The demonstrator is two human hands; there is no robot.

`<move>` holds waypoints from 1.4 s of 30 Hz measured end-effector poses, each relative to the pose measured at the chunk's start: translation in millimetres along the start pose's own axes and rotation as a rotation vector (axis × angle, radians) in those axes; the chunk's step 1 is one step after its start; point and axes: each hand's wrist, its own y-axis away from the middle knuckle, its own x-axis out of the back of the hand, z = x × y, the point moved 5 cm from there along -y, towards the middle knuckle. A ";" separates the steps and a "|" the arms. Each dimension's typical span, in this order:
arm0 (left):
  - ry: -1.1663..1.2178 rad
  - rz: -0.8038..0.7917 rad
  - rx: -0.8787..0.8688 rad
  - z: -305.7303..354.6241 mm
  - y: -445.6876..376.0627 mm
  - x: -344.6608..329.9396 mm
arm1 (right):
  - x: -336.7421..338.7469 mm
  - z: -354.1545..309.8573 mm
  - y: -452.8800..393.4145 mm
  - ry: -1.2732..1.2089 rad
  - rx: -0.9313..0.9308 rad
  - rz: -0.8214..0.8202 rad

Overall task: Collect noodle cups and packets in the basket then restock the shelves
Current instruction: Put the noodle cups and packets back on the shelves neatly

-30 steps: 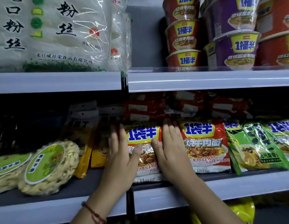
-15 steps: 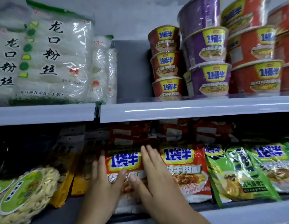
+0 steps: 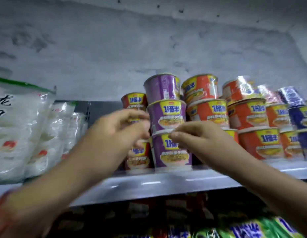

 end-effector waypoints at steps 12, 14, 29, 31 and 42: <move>-0.719 0.045 -0.020 39.7 -248.7 -27.1 | 27.1 53.4 -166.0 0.119 -0.311 0.091; -0.761 -0.006 0.029 25.0 -264.1 -40.7 | 7.9 60.6 -164.1 0.076 -0.361 0.093; -0.109 -0.059 0.009 -33.3 -278.9 -30.0 | -40.2 111.5 -137.8 -0.277 -0.376 0.176; 0.050 -0.090 0.005 -42.1 -275.8 -25.5 | -41.6 115.1 -139.6 -0.295 -0.362 0.178; 0.155 0.055 0.153 -54.9 -265.5 -41.7 | -48.3 130.5 -150.6 -0.333 -0.387 0.084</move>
